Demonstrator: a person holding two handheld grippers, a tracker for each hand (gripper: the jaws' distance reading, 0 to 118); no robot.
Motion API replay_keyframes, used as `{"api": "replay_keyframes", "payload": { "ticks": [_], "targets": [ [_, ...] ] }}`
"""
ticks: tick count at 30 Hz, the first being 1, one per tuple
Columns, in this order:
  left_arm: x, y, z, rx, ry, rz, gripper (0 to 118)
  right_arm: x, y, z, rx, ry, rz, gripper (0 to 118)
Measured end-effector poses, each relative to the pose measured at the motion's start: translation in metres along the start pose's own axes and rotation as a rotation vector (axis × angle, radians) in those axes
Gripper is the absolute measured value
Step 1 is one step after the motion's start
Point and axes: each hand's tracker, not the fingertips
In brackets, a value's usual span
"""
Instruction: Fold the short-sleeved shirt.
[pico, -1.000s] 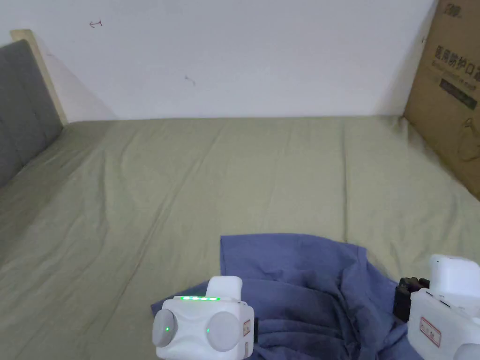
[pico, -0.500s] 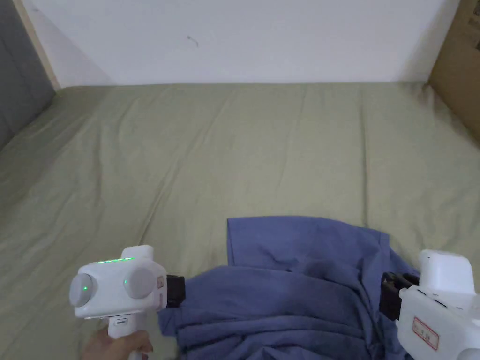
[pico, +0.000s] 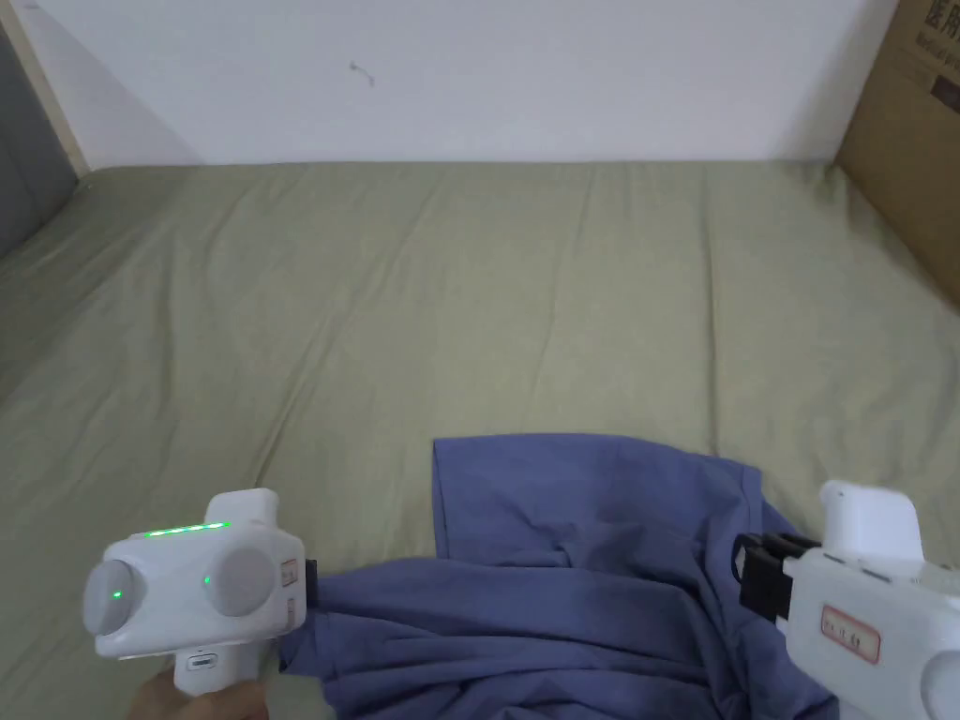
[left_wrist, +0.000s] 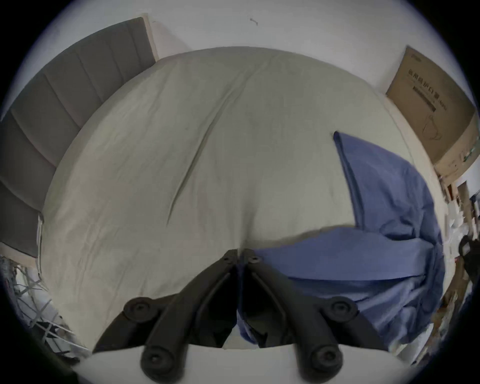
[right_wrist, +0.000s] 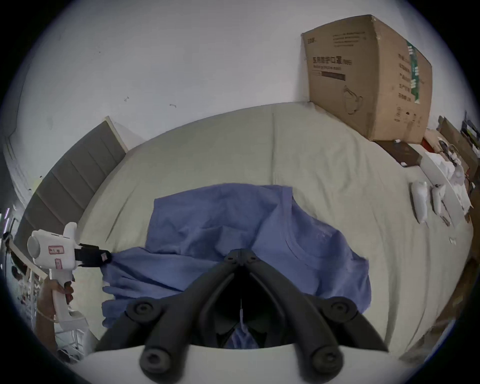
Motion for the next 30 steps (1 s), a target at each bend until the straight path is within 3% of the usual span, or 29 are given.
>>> {"api": "replay_keyframes", "payload": {
  "ticks": [2,3,5,6,7,14,16,19,21,22,23,25,30],
  "targets": [
    [0.002,0.005,0.012,0.03,-0.024,-0.003,2,-0.007,0.03,-0.025,-0.049,0.054,0.082,0],
    [0.003,0.007,0.017,0.034,-0.022,-0.013,2,-0.012,0.044,-0.041,-0.062,0.048,0.136,7],
    [0.004,0.008,0.025,0.056,-0.029,-0.03,2,-0.021,0.071,-0.077,-0.098,0.015,0.223,67],
    [0.003,0.008,0.028,0.059,-0.028,-0.032,2,-0.024,0.081,-0.094,-0.105,0.02,0.248,81],
    [0.002,0.008,0.03,0.061,-0.03,-0.032,2,-0.025,0.092,-0.113,-0.124,0.047,0.261,83],
    [-0.011,0.014,0.035,0.057,-0.071,0.002,2,-0.017,0.115,-0.222,-0.404,0.008,0.347,82],
    [-0.012,0.015,0.037,0.061,-0.087,0.01,2,-0.016,0.104,-0.244,-0.483,-0.004,0.313,78],
    [-0.006,0.015,0.043,0.073,-0.081,-0.013,2,-0.019,0.107,-0.227,-0.416,0.019,0.29,76],
    [-0.003,0.015,0.048,0.07,-0.069,-0.034,2,-0.023,0.106,-0.222,-0.399,0.004,0.39,55],
    [0.0,0.015,0.051,0.081,-0.07,-0.05,2,-0.024,0.107,-0.221,-0.393,-0.024,0.4,33],
    [0.0,0.015,0.056,0.082,-0.063,-0.059,2,-0.025,0.108,-0.221,-0.4,-0.024,0.384,19],
    [-0.002,0.015,0.065,0.09,-0.059,-0.057,2,-0.021,0.116,-0.218,-0.396,-0.015,0.309,7],
    [-0.005,0.019,0.091,0.121,-0.09,-0.035,2,-0.014,0.138,-0.163,-0.274,0.015,0.236,5]
  ]
}}
